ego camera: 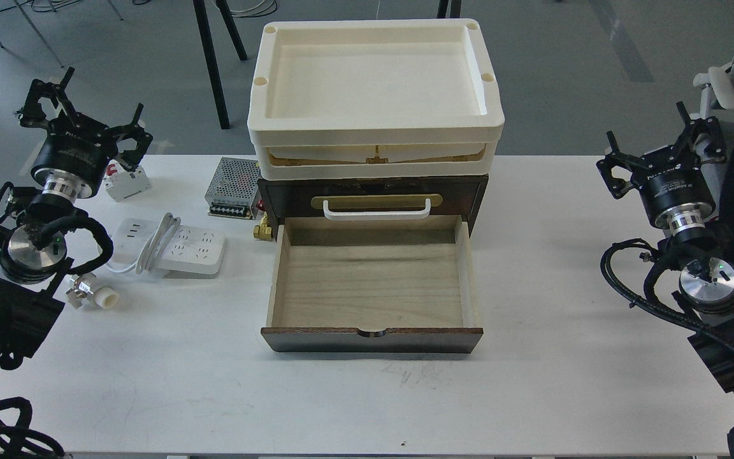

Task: Put charging cable into cabinet
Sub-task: 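Move the left gripper toward the white power strip on the table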

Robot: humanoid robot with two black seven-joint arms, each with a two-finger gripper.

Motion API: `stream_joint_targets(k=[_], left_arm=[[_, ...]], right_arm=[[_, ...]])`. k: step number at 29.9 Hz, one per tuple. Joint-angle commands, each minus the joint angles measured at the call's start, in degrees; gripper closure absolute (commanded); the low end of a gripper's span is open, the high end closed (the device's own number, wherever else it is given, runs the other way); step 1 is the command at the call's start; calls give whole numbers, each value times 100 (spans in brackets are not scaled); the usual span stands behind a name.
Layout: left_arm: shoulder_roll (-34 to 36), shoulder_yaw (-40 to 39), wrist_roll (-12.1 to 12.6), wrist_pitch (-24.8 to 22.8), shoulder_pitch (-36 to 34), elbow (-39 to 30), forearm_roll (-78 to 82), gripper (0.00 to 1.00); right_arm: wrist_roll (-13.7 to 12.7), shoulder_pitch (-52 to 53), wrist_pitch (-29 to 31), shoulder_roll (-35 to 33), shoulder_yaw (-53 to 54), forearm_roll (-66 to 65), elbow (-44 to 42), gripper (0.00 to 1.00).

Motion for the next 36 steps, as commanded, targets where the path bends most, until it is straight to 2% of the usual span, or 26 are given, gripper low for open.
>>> stream_joint_targets(k=[1, 7, 12, 17, 20, 24, 29, 32, 34, 36], left_arm=[[-7, 65, 9, 0, -14, -22, 1, 0], [89, 56, 18, 0, -58, -179, 1, 0], [1098, 152, 9, 0, -102, -1066, 561, 1], [1942, 311, -43, 0, -655, -1330, 3010, 1], [2303, 302, -79, 0, -761, -1769, 4453, 1], [2541, 329, -202, 0, -761, -2402, 5964, 1], [2489, 355, -202, 0, -682, -2588, 8337, 1], [2454, 731, -228, 0, -647, -2588, 9350, 1], [2462, 1362, -228, 0, -621, -2588, 9694, 1], [2489, 2101, -228, 494, -638, -2588, 9862, 1]], right_arm=[[41, -3, 30, 1, -51, 1, 13, 0], [41, -3, 39, 1, -78, 1, 13, 0], [50, -3, 48, 1, -60, 1, 22, 0], [85, -3, 39, 1, -69, 1, 22, 0], [94, -12, 39, 1, -69, 1, 39, 0], [111, -12, 31, 1, -69, 1, 39, 0], [137, -21, 22, 1, -78, 1, 39, 0], [137, -12, 22, 1, -87, 1, 39, 0], [137, -21, 22, 10, -95, 1, 39, 0], [137, -21, 22, 1, -95, 1, 39, 0]])
